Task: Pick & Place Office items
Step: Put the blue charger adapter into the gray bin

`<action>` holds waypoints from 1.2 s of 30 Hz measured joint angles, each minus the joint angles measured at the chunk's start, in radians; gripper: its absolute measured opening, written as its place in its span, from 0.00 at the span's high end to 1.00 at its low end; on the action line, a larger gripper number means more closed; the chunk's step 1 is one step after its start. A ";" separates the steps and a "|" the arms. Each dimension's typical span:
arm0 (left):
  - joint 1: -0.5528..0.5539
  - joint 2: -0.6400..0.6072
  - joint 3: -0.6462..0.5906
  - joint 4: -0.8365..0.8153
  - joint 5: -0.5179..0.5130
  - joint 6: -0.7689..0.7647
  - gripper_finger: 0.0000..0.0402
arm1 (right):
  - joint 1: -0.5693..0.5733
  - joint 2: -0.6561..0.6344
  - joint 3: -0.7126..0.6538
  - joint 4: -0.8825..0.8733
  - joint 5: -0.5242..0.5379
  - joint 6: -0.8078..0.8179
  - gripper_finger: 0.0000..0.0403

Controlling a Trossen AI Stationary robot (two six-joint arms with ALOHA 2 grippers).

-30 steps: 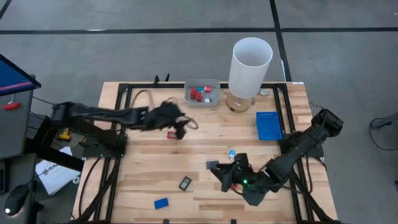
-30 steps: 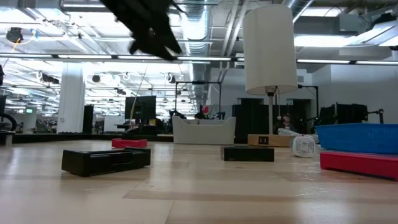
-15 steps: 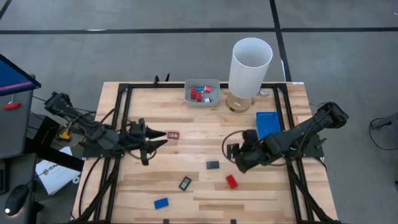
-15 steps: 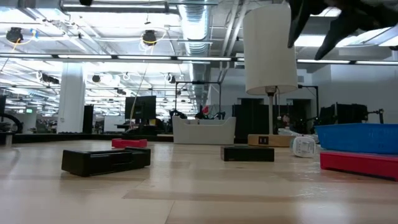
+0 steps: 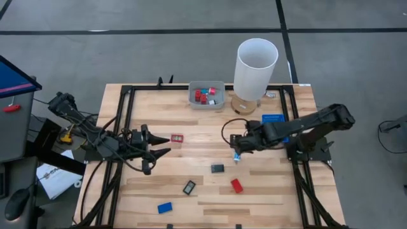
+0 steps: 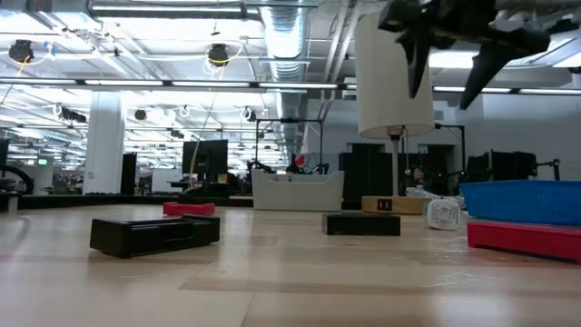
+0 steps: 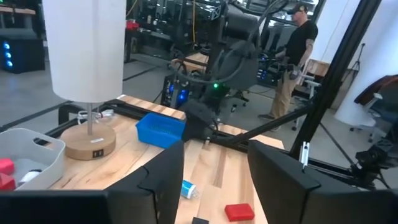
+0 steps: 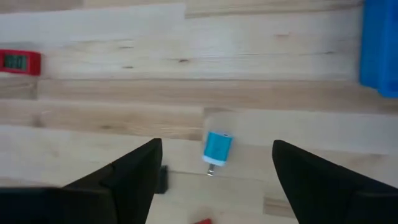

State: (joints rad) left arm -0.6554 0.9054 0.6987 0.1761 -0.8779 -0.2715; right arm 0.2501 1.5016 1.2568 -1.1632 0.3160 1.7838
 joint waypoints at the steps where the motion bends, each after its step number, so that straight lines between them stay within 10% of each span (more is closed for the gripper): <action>1: -0.003 0.000 0.000 0.000 -0.006 0.003 0.56 | -0.009 0.011 0.000 0.004 -0.007 0.006 0.26; 17: -0.037 -0.002 0.000 0.000 -0.005 0.003 0.57 | 0.000 0.305 -0.002 0.185 -0.129 0.049 0.26; 36: -0.086 -0.002 0.000 0.007 -0.005 -0.022 0.57 | 0.030 0.288 -0.153 0.334 -0.157 0.125 0.26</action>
State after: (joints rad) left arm -0.7414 0.9031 0.6987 0.1835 -0.8827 -0.2935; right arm 0.2803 1.7897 1.1041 -0.8295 0.1585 1.9084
